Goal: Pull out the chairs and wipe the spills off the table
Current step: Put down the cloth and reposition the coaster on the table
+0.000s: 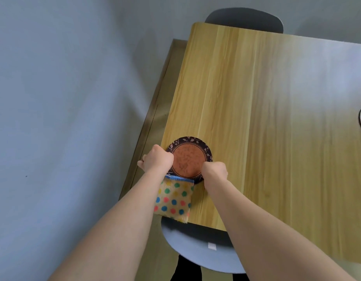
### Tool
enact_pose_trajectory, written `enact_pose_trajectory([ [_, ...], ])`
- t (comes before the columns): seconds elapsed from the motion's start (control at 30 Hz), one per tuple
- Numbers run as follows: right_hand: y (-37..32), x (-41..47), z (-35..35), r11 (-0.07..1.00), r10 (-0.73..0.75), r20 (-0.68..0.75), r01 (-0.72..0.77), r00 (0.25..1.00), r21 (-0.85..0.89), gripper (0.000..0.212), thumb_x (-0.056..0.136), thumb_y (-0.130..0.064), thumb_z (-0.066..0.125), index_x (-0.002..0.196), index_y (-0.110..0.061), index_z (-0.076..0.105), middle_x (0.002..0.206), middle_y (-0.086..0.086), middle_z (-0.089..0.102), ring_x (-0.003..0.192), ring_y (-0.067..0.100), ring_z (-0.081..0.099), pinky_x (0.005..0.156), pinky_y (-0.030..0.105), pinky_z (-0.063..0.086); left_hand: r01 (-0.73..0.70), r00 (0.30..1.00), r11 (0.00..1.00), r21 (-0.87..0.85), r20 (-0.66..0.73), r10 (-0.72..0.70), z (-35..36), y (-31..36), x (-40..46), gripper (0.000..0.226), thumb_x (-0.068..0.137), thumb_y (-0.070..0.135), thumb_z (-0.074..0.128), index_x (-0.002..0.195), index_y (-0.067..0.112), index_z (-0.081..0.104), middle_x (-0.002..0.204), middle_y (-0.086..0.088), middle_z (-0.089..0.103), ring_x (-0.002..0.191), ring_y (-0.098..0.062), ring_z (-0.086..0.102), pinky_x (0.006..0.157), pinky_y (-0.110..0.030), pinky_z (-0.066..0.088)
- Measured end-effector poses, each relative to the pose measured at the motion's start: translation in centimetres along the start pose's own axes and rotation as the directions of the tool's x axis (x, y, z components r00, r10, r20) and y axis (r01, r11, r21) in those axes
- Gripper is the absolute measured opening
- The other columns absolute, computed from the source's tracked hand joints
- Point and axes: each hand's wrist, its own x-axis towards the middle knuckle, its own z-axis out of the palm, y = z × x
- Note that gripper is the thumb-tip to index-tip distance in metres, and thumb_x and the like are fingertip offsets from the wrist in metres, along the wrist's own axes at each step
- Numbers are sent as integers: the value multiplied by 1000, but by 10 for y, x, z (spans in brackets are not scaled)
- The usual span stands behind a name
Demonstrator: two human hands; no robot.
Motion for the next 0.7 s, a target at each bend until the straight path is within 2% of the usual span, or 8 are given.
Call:
enact_pose_trajectory([
  [0.07,-3,4,-1,999,22,-24,-23,999,-26,30,81,-12,52,108,-3,61,115,14,58,94,29,61,83,39,55,-13,1000,1000,-11,11,14,-1,7,1,32,92,19,49,123,24,58,126,-1,60,123,-28,46,102,-45,27],
  [0.17,-10,4,-10,999,-36,46,35,998,22,19,87,-5,50,105,-2,54,92,10,57,74,22,54,63,31,48,-110,994,990,-90,-16,109,-9,20,-2,28,95,21,50,121,27,59,124,1,60,116,-26,52,101,-42,36],
  [0.23,-15,1,-25,991,-116,72,110,991,79,27,90,-4,48,117,-5,50,100,10,58,78,21,52,63,31,42,-163,986,968,-191,-4,165,-16,30,-8,24,95,23,52,118,22,59,116,0,64,94,-19,60,81,-35,48],
  [0.27,-17,-1,-35,985,-150,69,143,986,99,33,90,-5,47,123,-7,49,108,10,59,83,22,52,65,31,42,-179,983,956,-234,7,186,-19,37,-13,23,95,21,52,117,19,59,110,-1,64,82,-15,59,67,-30,47],
  [0.33,-24,0,-64,973,-185,49,176,982,146,38,91,-8,46,128,-10,48,115,9,60,85,23,52,64,31,43,-197,978,939,-282,9,208,-22,56,-26,21,95,19,54,115,16,59,101,0,62,71,-10,55,55,-26,38],
  [0.43,-37,10,-117,959,-201,28,191,979,208,24,90,-7,48,113,-12,52,109,9,62,81,22,53,56,28,42,-220,973,919,-328,-6,230,-22,97,-47,16,94,18,56,110,17,57,97,-1,61,71,-11,54,53,-26,36],
  [0.57,-51,42,-202,936,-234,-9,228,972,267,13,87,-6,51,87,-19,47,101,7,61,79,21,53,68,32,48,-236,968,870,-434,-25,250,4,170,-73,8,92,18,58,99,17,61,89,-1,65,65,-17,55,57,-27,42],
  [0.7,-60,85,-275,918,-241,-19,234,970,321,14,86,-5,49,97,-15,51,101,8,61,79,22,52,63,31,45,-228,967,833,-505,-14,256,44,246,-96,4,91,18,60,92,17,63,86,-2,68,62,-19,53,60,-28,43],
])
